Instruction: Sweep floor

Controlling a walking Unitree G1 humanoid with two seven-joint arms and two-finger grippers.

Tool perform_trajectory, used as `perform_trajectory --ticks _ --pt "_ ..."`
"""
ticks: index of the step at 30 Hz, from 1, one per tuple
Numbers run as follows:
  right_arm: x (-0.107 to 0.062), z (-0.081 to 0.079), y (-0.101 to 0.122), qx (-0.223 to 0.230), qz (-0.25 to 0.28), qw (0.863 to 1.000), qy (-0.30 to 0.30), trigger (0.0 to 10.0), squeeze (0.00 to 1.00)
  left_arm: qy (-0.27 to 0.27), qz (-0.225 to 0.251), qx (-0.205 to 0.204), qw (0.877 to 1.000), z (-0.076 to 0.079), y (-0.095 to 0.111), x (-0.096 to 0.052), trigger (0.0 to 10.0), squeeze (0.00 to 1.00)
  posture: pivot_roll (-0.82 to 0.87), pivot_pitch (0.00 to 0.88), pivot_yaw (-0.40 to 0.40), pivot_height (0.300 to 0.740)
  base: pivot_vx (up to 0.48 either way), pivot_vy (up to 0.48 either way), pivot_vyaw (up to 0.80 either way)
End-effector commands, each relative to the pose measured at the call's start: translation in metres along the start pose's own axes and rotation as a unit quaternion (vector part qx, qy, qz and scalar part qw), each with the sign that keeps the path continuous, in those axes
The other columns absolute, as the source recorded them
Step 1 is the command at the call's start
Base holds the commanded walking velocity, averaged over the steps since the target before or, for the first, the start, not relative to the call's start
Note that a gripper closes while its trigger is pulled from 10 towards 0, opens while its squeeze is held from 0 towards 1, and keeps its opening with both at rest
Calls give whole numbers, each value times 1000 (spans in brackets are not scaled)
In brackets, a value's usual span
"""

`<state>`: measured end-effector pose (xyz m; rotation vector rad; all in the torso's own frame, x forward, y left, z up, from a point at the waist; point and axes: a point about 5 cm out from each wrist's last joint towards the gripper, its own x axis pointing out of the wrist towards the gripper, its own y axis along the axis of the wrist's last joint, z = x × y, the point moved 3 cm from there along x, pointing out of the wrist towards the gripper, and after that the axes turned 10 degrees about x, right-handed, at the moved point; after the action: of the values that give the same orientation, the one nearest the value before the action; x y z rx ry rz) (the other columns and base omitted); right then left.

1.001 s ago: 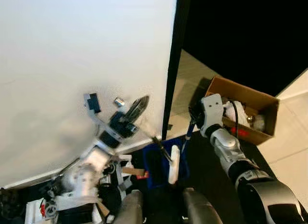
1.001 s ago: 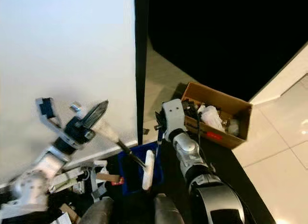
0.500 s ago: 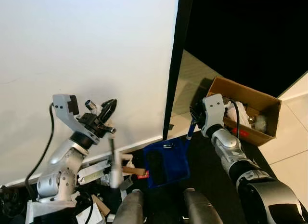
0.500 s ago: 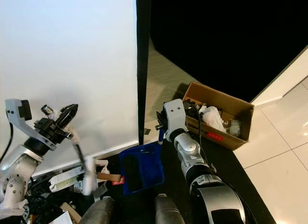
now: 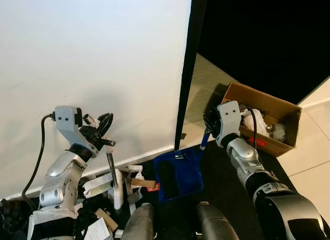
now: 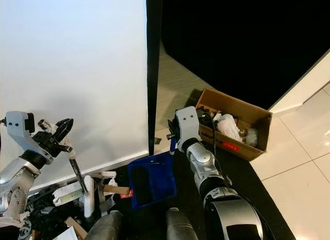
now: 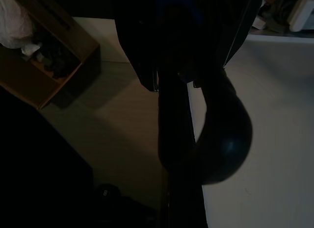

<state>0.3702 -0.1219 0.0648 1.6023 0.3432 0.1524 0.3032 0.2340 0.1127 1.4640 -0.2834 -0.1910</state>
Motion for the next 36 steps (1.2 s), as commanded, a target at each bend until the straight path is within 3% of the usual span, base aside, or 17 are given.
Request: perform_trajectory --ticks 1,2,6,8,9,11,14,17,19,20,22,24,28,29,34,36 --pt "-10 1 -24 16 -44 999 -7 10000 0 0 8 -21 1000 3 -5 -1 10000 0 33 198 5 740 0 0 0" --pt "-10 2 -24 16 -43 999 -8 10000 0 -14 31 -64 997 14 -7 5 10000 0 23 207 5 740 0 0 0" --pt "-10 2 -24 15 -43 999 -8 10000 0 -21 41 -81 996 20 -5 9 10000 0 24 207 5 740 0 0 0" --pt "-11 2 -24 15 -42 999 -8 10000 0 -63 53 -119 989 44 -2 19 10000 0 18 212 5 740 0 0 0" --pt "-11 3 -25 15 -42 999 -8 10000 0 -87 51 -115 988 53 -1 21 10000 0 18 212 5 740 0 0 0" --pt "-11 3 -25 15 -42 999 -8 10000 0 -87 51 -115 988 53 -1 21 10000 0 18 212 5 740 0 0 0" --pt "-11 3 -25 15 -43 999 -9 10000 0 -130 28 -58 989 62 -1 20 10000 0 19 214 5 740 0 0 0" --pt "-11 3 -25 15 -43 999 -8 10000 0 -127 15 -38 991 59 -1 19 10000 0 19 214 5 740 0 0 0" --pt "-11 3 -25 16 -43 999 -8 10000 0 -131 -10 31 991 52 1 14 10000 0 30 216 8 740 0 0 0" --pt "-11 3 -25 16 -43 999 -8 10000 0 -131 -10 31 991 52 1 14 10000 0 30 216 8 740 0 0 0" --pt "-11 2 -25 17 -43 999 -8 10000 0 -137 -63 142 978 39 7 3 10000 0 44 216 12 740 0 0 0" --pt "-11 2 -25 17 -43 999 -8 10000 0 -135 -72 166 974 35 12 -1 10000 0 44 216 12 740 0 0 0" --pt "-11 2 -25 17 -43 999 -8 10000 0 -118 -49 145 981 34 33 0 10000 0 51 214 10 740 0 0 0" --pt "-11 2 -24 18 -44 999 -8 10000 0 -118 -32 141 982 40 44 3 10000 0 51 210 9 740 0 0 0" --pt "-10 3 -24 18 -44 999 -8 10000 0 -122 -28 149 981 48 50 8 10000 0 50 208 8 740 0 0 0" --pt "-10 3 -24 17 -45 999 -8 10000 0 -124 -11 144 982 60 61 16 10000 0 50 206 11 740 0 0 0"
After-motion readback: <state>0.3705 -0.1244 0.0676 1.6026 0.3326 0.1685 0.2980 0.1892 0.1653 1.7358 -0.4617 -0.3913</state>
